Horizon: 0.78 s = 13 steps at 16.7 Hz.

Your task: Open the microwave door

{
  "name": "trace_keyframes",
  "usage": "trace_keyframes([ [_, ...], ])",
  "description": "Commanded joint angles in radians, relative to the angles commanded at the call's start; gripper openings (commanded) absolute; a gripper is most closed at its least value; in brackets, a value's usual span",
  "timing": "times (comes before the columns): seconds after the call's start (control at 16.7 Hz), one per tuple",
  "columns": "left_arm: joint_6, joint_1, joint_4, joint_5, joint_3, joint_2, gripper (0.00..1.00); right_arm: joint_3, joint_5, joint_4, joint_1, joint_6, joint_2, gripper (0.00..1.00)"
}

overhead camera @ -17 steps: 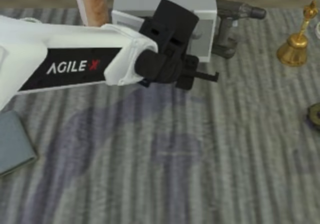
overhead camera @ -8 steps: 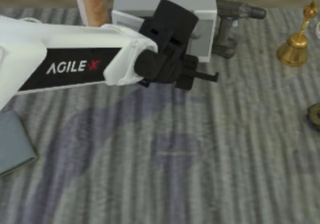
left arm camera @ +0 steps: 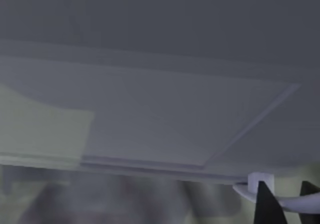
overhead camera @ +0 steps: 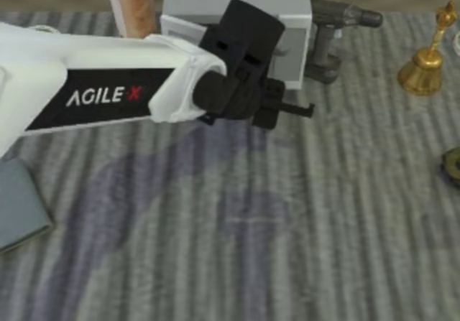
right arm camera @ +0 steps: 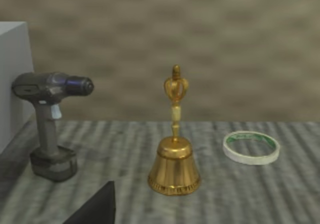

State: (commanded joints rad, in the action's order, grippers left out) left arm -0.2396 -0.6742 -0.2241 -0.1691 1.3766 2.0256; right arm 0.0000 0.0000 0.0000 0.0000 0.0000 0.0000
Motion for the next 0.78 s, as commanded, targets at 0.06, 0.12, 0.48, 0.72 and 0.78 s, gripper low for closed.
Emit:
trace_keyframes([
  [0.06, 0.0, 0.0, 0.0, 0.0, 0.0, 0.0, 0.0, 0.0, 0.0, 0.0, 0.0, 0.0, 0.0, 1.0],
  [0.12, 0.0, 0.0, 0.0, 0.0, 0.0, 0.0, 0.0, 0.0, 0.0, 0.0, 0.0, 0.0, 0.0, 1.0],
  [0.48, 0.014, -0.001, 0.008, 0.019, -0.016, -0.01, 0.0, 0.0, 0.0, 0.0, 0.0, 0.0, 0.0, 1.0],
  [0.72, 0.044, 0.012, 0.022, 0.037, -0.043, -0.028, 0.0, 0.0, 0.0, 0.0, 0.0, 0.0, 0.0, 1.0],
  [0.78, 0.044, 0.012, 0.022, 0.037, -0.043, -0.028, 0.0, 0.0, 0.0, 0.0, 0.0, 0.0, 0.0, 1.0],
])
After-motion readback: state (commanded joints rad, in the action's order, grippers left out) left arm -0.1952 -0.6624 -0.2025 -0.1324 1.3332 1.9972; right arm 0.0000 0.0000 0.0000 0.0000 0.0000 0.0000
